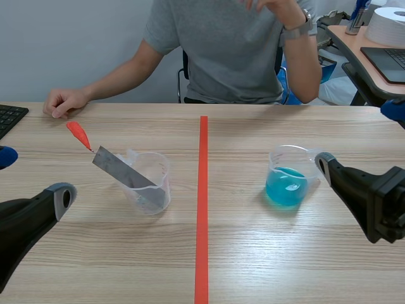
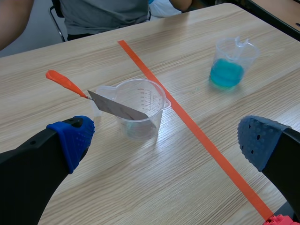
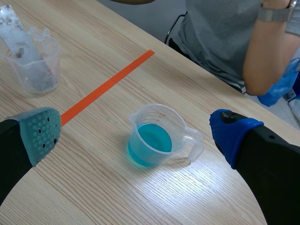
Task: Do the redox reaction experiment.
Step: 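Lift the metal plate out of the left beaker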
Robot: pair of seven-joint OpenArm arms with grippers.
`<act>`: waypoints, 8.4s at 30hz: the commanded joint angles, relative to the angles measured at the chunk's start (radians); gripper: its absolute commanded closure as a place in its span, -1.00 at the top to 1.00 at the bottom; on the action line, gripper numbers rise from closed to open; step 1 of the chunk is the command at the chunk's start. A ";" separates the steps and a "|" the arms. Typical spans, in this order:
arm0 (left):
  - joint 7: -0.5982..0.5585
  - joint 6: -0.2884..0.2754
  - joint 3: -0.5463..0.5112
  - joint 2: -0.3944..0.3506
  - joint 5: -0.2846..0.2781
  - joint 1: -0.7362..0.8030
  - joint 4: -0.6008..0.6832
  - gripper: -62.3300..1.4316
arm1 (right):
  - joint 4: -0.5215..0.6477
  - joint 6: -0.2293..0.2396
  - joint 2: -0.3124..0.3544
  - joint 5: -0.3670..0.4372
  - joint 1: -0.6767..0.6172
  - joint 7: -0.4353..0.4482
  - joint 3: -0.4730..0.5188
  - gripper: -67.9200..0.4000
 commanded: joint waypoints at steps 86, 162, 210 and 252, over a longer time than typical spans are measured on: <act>-0.075 -0.179 -0.389 0.306 -0.009 0.418 -0.316 1.00 | 0.008 0.046 0.008 0.068 0.156 0.037 -0.046 1.00; -0.324 0.024 -0.117 0.185 0.436 0.172 -0.793 -0.90 | -0.133 -0.275 -0.244 -0.220 0.498 -0.026 -0.893 1.00; -0.321 0.024 -0.117 0.190 0.436 0.172 -0.793 -0.90 | -0.983 -0.535 -0.660 -0.301 1.038 0.076 -1.188 1.00; -0.324 0.001 -0.118 0.218 0.436 0.172 -0.793 -0.90 | -1.125 -0.430 -0.660 -0.094 1.184 0.071 -1.204 0.46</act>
